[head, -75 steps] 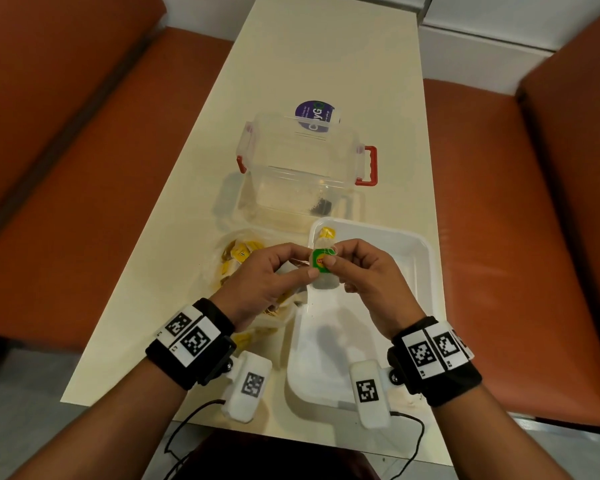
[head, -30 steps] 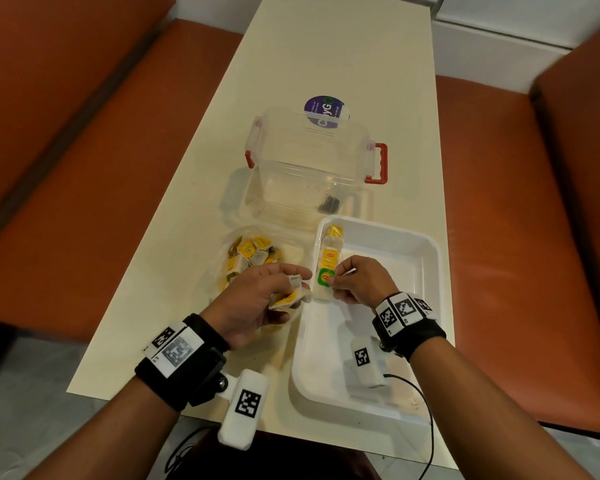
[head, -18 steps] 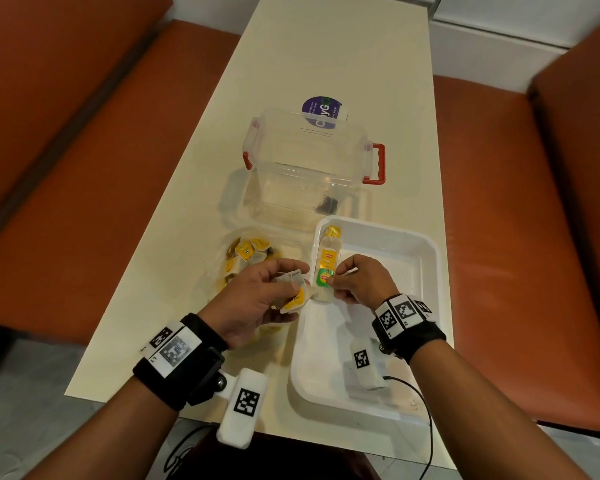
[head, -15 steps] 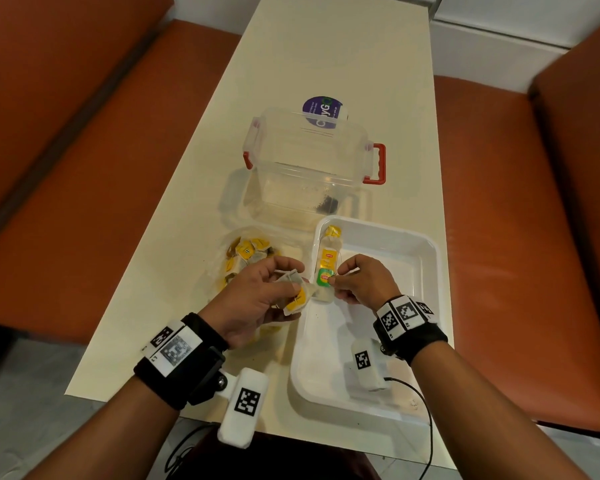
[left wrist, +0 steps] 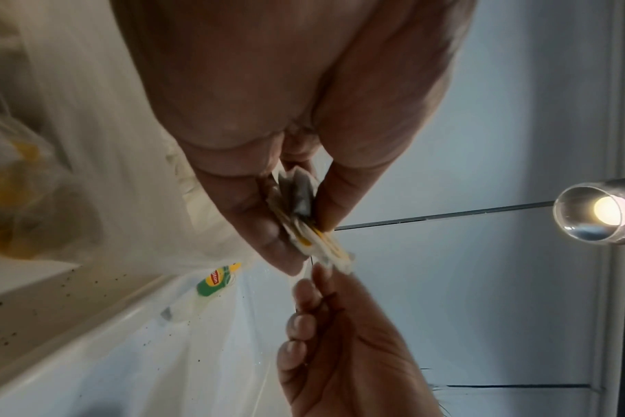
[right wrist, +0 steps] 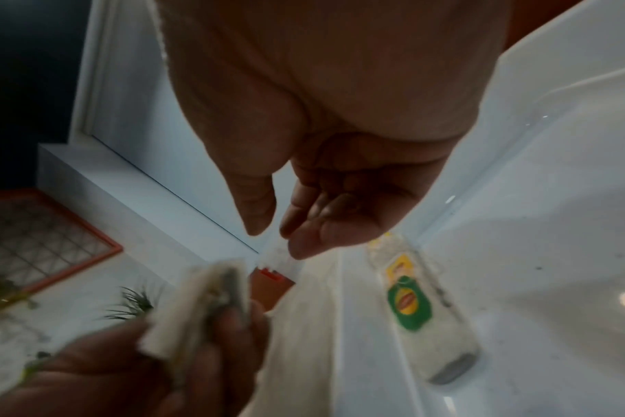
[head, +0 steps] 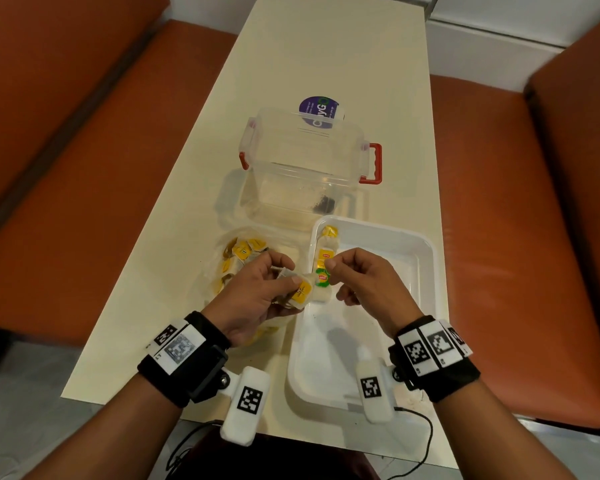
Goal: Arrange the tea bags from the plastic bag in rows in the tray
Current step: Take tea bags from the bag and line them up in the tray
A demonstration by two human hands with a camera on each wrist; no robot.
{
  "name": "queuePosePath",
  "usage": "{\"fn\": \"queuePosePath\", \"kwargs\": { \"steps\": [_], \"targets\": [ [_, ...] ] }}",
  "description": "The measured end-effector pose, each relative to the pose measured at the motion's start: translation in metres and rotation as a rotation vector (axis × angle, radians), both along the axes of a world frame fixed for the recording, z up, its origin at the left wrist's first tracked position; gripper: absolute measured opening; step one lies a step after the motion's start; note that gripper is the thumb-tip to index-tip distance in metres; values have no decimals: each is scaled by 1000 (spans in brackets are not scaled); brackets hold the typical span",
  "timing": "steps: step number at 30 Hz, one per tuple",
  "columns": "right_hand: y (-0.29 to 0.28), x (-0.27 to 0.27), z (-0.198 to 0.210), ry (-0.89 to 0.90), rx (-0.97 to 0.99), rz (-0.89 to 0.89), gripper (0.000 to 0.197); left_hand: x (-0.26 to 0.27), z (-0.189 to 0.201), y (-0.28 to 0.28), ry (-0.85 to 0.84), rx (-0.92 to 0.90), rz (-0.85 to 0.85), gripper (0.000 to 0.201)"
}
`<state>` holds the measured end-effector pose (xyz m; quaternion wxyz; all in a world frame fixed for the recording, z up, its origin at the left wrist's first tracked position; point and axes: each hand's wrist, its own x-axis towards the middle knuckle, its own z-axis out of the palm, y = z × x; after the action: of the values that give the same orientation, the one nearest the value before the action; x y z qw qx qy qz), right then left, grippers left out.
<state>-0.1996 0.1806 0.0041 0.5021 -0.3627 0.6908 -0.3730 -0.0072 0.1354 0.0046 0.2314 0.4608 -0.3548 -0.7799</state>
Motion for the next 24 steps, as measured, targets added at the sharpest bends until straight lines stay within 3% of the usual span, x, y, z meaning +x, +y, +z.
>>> {"fn": "queuePosePath", "kwargs": {
  "steps": [4, 9, 13, 20, 24],
  "targets": [
    [11, 9, 23, -33, -53, 103, 26, -5, -1, -1, 35, 21, 42, 17],
    [12, 15, 16, 82, 2, 139, 38, -13, 5, 1, 118, 61, 92, 24],
    [10, 12, 15, 30, 0, 93, 29, -15, 8, 1, 178, 75, 82, 38],
    [7, 5, 25, -45, -17, 114, 11, -10, 6, 3, 211, 203, 63, 19],
    [7, 1, 27, -106, -30, 91, 10, -10, 6, 5, 219, 200, -3, 30]
  ]
}}
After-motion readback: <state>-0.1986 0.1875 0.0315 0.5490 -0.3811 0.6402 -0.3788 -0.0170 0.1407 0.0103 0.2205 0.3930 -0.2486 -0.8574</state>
